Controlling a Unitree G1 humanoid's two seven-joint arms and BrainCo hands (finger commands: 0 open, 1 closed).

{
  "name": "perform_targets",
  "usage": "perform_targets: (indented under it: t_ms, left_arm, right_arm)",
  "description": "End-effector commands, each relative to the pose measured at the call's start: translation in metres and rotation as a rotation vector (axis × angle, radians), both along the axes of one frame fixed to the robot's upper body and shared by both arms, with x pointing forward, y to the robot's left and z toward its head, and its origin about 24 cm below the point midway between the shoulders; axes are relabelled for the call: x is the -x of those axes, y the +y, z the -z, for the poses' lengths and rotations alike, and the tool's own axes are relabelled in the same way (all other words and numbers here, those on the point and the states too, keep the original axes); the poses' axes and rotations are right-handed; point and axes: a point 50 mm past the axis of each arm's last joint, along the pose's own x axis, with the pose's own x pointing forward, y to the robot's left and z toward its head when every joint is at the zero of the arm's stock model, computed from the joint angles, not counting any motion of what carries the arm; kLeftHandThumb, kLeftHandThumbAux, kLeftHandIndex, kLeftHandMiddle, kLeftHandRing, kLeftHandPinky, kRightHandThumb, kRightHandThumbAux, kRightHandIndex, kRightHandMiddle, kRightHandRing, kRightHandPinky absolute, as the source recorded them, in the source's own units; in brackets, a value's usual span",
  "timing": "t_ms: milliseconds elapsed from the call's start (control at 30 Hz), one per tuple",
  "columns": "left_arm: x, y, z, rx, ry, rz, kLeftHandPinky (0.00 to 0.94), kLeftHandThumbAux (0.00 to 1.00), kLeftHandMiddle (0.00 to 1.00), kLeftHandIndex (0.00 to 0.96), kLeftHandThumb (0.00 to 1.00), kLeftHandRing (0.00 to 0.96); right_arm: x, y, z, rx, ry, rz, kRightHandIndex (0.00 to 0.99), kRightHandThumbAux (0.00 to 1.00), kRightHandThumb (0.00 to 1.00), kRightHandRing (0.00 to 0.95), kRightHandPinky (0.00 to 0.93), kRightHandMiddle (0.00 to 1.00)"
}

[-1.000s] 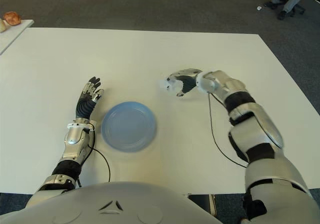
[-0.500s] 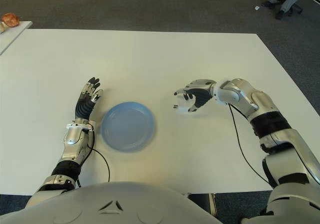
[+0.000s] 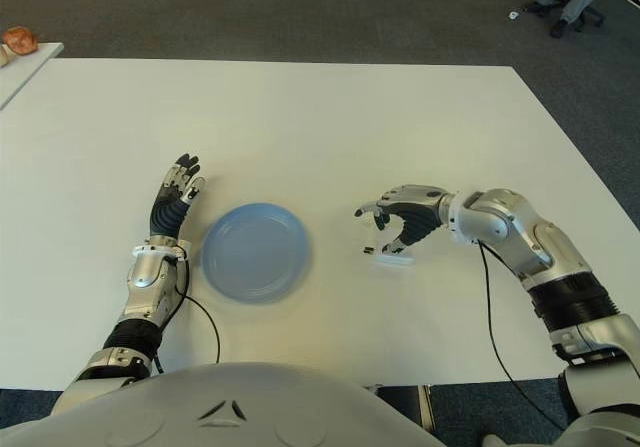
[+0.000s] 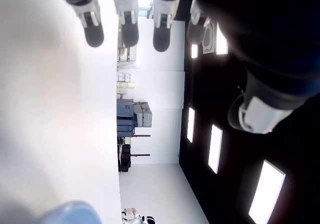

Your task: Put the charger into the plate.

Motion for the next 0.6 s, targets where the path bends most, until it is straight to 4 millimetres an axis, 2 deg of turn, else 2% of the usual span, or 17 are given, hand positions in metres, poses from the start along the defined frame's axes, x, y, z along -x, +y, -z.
perform_targets:
  t_ms: [33, 300, 467, 533, 600]
  left_arm:
    - [0.029, -0.001, 0.037, 0.037, 0.223, -0.013, 0.076, 0.531, 0.108, 0.050, 0.000, 0.085]
    - [0.028, -0.001, 0.037, 0.024, 0.229, -0.017, 0.075, 0.526, 0.106, 0.051, 0.000, 0.083]
    - [0.028, 0.000, 0.037, 0.020, 0.233, -0.016, 0.083, 0.527, 0.109, 0.055, 0.000, 0.086]
    - [0.028, 0.001, 0.037, 0.018, 0.233, -0.013, 0.083, 0.528, 0.110, 0.056, 0.000, 0.088]
    - [0.028, 0.001, 0.037, 0.017, 0.231, -0.011, 0.083, 0.529, 0.110, 0.055, 0.000, 0.088]
  right_arm:
    - [0.006, -0.002, 0.000, -0.032, 0.004, 0.024, 0.115, 0.635, 0.000, 0.360, 0.077, 0.429]
    - [0.013, -0.003, -0.003, -0.064, 0.000, 0.016, 0.109, 0.649, 0.000, 0.408, 0.055, 0.480]
    - [0.016, -0.002, -0.005, -0.095, -0.008, 0.011, 0.104, 0.648, 0.000, 0.398, 0.056, 0.473]
    - [0.017, -0.001, -0.006, -0.124, -0.020, 0.013, 0.098, 0.641, 0.000, 0.359, 0.039, 0.430]
    - [0.017, -0.001, -0.005, -0.158, -0.039, 0.025, 0.086, 0.623, 0.000, 0.309, 0.019, 0.347]
